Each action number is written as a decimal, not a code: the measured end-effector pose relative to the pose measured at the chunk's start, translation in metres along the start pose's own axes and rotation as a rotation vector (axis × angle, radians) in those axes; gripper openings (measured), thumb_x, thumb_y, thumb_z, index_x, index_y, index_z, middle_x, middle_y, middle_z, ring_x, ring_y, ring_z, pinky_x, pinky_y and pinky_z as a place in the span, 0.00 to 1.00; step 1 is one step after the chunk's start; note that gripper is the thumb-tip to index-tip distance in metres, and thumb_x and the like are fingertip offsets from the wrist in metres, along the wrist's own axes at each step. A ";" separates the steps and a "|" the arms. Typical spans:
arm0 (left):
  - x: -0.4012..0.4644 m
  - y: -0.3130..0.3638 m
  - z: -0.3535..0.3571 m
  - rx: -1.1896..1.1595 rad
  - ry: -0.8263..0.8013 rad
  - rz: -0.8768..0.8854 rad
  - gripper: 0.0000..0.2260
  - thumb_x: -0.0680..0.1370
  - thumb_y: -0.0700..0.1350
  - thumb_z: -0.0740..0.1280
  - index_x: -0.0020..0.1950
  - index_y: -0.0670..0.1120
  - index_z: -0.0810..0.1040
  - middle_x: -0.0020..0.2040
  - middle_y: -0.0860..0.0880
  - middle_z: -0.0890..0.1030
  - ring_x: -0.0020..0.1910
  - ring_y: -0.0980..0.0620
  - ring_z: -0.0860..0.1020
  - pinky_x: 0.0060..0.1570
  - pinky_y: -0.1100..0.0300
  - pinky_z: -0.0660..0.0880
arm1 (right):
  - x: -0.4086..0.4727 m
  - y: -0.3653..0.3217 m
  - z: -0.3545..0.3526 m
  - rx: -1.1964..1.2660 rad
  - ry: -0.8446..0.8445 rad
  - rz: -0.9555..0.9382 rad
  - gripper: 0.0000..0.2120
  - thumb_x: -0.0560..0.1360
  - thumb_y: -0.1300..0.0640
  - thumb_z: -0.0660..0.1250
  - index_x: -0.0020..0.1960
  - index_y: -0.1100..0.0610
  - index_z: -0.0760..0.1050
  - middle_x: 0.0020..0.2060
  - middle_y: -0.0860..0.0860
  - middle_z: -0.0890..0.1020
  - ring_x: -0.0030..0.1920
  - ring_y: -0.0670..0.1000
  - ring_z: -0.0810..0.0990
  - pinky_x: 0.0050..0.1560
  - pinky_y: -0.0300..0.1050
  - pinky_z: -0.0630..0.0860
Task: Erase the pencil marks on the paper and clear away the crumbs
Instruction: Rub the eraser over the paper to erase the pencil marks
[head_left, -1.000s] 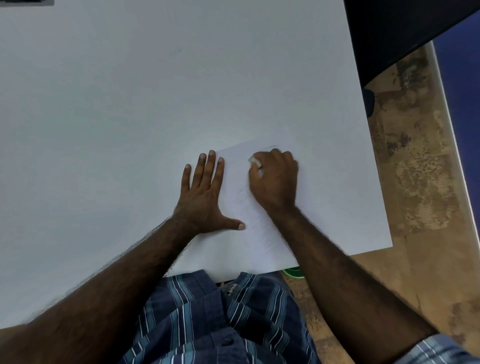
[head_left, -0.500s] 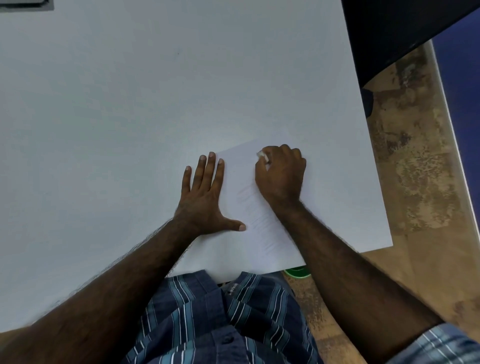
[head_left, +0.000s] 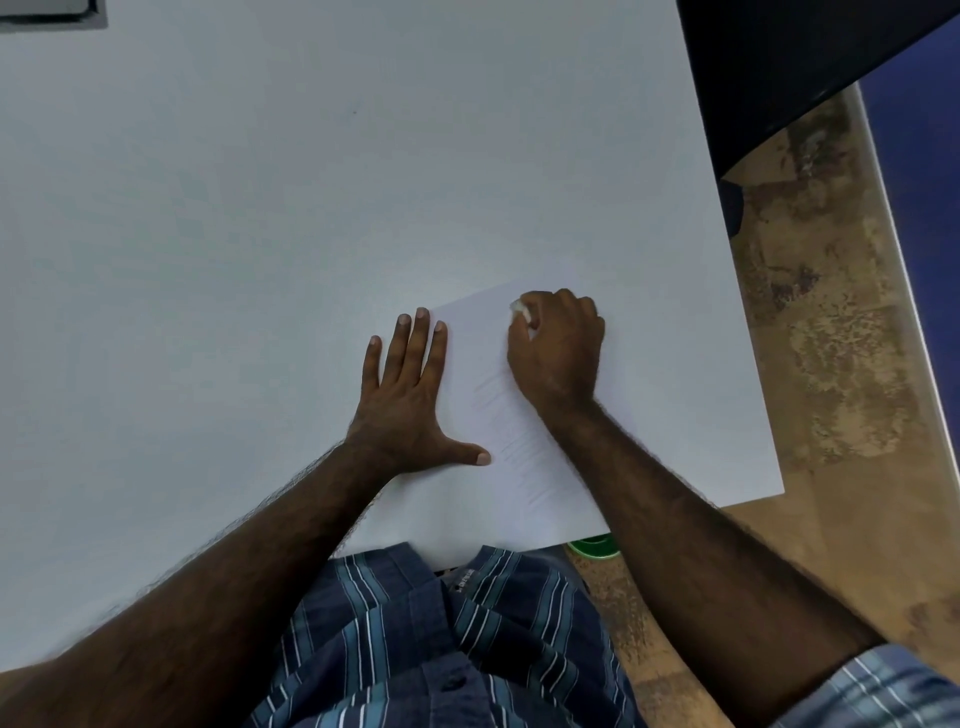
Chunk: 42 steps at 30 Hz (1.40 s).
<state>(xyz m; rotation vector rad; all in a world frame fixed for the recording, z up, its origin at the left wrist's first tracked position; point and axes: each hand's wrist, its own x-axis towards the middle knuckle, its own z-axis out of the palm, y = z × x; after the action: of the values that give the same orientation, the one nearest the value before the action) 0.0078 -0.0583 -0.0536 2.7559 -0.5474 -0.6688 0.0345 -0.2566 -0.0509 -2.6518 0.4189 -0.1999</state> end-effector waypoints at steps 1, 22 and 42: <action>0.000 0.000 0.000 0.004 -0.001 0.001 0.71 0.58 0.87 0.60 0.84 0.45 0.35 0.83 0.45 0.32 0.82 0.45 0.31 0.79 0.38 0.35 | -0.006 -0.005 0.001 0.018 -0.036 -0.046 0.06 0.78 0.55 0.67 0.49 0.52 0.83 0.42 0.50 0.83 0.47 0.58 0.78 0.48 0.55 0.73; 0.000 -0.001 0.002 0.004 0.016 0.003 0.72 0.57 0.87 0.60 0.84 0.45 0.36 0.83 0.44 0.33 0.82 0.44 0.32 0.80 0.38 0.37 | 0.004 0.001 -0.002 -0.077 -0.011 -0.112 0.06 0.75 0.55 0.68 0.48 0.52 0.84 0.41 0.51 0.82 0.45 0.60 0.78 0.46 0.55 0.72; 0.002 -0.002 0.004 0.030 0.004 0.000 0.71 0.57 0.88 0.58 0.84 0.45 0.36 0.83 0.44 0.33 0.82 0.45 0.32 0.79 0.39 0.35 | -0.033 -0.019 0.016 0.041 -0.224 -0.324 0.10 0.80 0.52 0.66 0.55 0.53 0.85 0.47 0.50 0.85 0.48 0.54 0.79 0.50 0.56 0.74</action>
<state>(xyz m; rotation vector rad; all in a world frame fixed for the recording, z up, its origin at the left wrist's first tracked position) 0.0086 -0.0582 -0.0582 2.7838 -0.5615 -0.6604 0.0121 -0.2229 -0.0592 -2.6485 -0.0879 -0.0082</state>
